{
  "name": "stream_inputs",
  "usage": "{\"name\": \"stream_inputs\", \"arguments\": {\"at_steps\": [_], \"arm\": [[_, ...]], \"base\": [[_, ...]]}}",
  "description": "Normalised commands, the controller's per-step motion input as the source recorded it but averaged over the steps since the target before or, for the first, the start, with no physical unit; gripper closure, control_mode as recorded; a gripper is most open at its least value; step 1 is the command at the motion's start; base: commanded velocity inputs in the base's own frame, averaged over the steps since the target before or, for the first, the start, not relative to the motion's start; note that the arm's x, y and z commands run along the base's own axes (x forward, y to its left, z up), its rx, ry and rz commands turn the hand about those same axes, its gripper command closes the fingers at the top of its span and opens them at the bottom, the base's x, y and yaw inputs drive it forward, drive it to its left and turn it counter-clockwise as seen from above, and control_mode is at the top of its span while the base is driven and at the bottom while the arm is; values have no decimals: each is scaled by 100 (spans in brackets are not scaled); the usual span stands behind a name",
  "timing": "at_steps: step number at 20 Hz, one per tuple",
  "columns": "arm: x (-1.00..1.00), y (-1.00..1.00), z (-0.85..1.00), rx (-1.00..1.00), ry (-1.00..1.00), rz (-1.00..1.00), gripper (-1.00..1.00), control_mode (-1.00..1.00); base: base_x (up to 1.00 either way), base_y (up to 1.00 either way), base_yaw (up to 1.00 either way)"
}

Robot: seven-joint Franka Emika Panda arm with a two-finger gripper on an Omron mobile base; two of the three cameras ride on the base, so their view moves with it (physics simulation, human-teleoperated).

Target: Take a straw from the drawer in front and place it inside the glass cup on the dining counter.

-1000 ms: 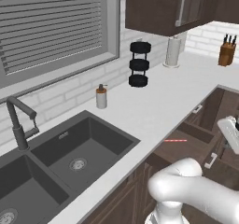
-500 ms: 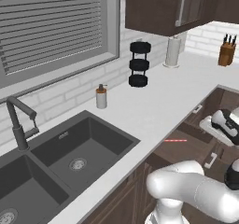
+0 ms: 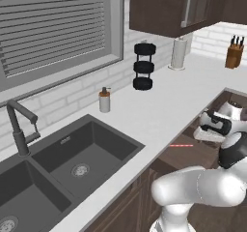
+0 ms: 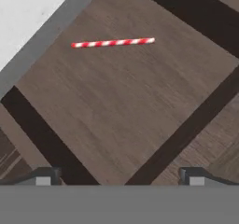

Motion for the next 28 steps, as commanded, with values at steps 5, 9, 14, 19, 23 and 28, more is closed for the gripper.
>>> {"name": "stream_inputs", "arguments": {"at_steps": [5,9,14,19,23,28], "arm": [[16,0,-37,-11,11,36,-100,-100],[-2,-3,-32,0,-1,5,-100,-100],[2,-2,-29,0,0,2,-100,-100],[19,0,-26,0,3,4,-100,-100],[10,-5,-24,0,0,7,-100,-100],[1,-18,-25,0,0,10,-100,-100]], "base": [[0,0,0],[0,0,0],[0,0,0],[0,0,0],[0,0,0],[0,0,0]]}}
